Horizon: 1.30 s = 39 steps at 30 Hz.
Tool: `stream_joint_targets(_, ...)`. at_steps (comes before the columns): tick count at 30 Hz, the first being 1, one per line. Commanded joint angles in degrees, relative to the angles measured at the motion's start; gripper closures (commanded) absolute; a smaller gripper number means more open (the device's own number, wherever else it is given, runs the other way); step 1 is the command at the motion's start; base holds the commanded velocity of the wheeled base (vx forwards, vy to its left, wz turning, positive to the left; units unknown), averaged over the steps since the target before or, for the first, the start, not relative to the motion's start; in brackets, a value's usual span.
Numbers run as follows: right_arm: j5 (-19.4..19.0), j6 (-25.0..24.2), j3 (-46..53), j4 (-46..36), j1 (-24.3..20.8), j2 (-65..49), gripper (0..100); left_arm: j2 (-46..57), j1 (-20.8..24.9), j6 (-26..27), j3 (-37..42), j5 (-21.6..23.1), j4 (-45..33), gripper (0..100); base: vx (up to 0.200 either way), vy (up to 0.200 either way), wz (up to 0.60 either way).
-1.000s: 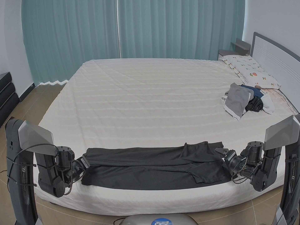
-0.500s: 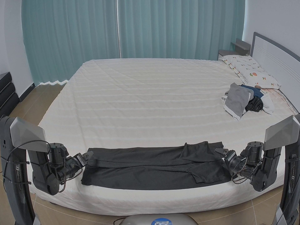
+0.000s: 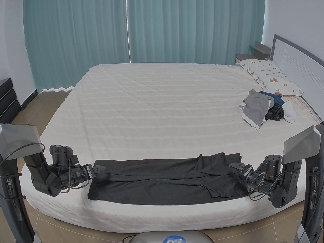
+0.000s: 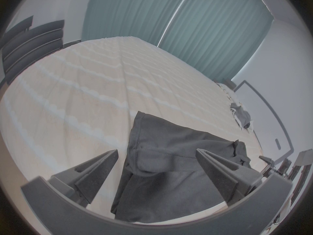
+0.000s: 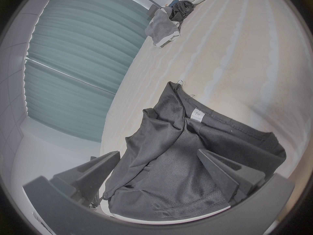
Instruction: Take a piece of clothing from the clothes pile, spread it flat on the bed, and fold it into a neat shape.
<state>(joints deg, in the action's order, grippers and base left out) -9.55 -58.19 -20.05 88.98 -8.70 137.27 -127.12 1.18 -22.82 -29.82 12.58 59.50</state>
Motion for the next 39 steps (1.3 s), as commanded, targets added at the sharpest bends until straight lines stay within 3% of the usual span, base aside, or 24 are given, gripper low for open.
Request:
stream_joint_targets(1,0.05,1.06,0.01,0.49,-0.44,1.07,0,-1.46,0.31,4.19,-7.62,0.08,-6.68,0,0.0,0.0,0.0)
stream_joint_targets(8,0.23,2.29,0.01,0.49,-0.88,1.69,0,-6.38,0.14,13.15,-7.97,-0.1,-7.03,0,0.0,0.0,0.0)
stream_joint_targets(23,0.23,2.29,0.01,0.49,-0.96,1.69,0,-8.23,1.01,13.94,-7.8,-0.28,-6.5,0,0.0,0.0,0.0)
stream_joint_targets(24,0.23,2.29,0.01,0.49,-0.96,1.69,0,-8.23,1.01,13.94,-7.8,-0.28,-6.5,100,0.0,0.0,0.0)
stream_joint_targets(39,0.23,2.38,0.37,0.49,-0.88,1.69,0,-7.61,0.31,13.77,-5.87,-0.36,-2.72,100,0.0,0.0,0.0)
